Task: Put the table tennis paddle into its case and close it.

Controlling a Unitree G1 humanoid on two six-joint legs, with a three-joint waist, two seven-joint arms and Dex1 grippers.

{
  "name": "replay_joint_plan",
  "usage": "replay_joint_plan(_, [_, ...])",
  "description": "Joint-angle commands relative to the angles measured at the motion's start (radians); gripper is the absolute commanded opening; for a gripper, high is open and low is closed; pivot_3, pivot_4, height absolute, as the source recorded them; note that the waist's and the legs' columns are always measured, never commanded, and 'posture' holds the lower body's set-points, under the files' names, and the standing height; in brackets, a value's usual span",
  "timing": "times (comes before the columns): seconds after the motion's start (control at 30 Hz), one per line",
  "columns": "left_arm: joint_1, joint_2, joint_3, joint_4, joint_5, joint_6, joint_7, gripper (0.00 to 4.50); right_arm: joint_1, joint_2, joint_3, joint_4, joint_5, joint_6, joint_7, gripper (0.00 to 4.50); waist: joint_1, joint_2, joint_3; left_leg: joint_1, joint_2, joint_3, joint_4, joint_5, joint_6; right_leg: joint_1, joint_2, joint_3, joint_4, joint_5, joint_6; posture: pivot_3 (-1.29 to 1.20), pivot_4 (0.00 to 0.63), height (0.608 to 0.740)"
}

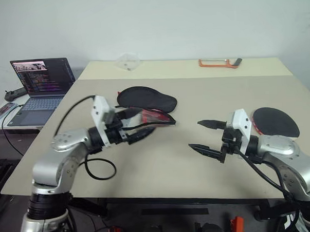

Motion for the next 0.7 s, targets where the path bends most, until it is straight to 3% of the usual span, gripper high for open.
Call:
replay_joint_plan(0.03, [-0.063,0.072,0.053,0.177,0.075,-0.130,-0.050,4.50,-0.047,0.018,0.100,0.090,-0.200,-0.110,-0.084,4.47,0.000,0.000,0.000,0.000,0.000,0.000,0.000,0.000,0.000,-0.001,0.000,0.000,0.000,0.000,0.000,0.00,0.150,0.740])
replay_joint_plan(0.23, [-0.123,0.105,0.062,0.358,0.103,-0.226,-0.122,4.50,-0.151,0.132,0.242,0.300,-0.446,-0.246,-0.205,4.47,-0.007,0.000,0.000,-0.001,0.000,0.002,0.000,0.000,0.000,-0.003,0.000,0.001,0.001,0.000,0.000,0.00,0.150,0.740])
replay_joint_plan(0.33, [-0.152,0.109,0.066,0.425,0.116,-0.255,-0.140,4.50,-0.196,0.193,0.232,0.365,-0.452,-0.231,-0.218,4.47,-0.009,-0.001,0.000,-0.001,0.000,0.001,0.000,0.000,-0.001,-0.003,0.000,0.000,0.001,0.000,0.000,0.00,0.150,0.740])
replay_joint_plan(0.7, [-0.183,0.108,0.065,0.511,0.135,-0.306,-0.177,4.50,-0.299,0.275,0.264,0.603,-0.585,-0.484,-0.249,4.47,-0.030,-0.001,0.000,-0.001,0.000,0.001,0.000,0.000,-0.001,-0.003,0.000,0.001,0.002,0.000,0.000,0.00,0.150,0.740])
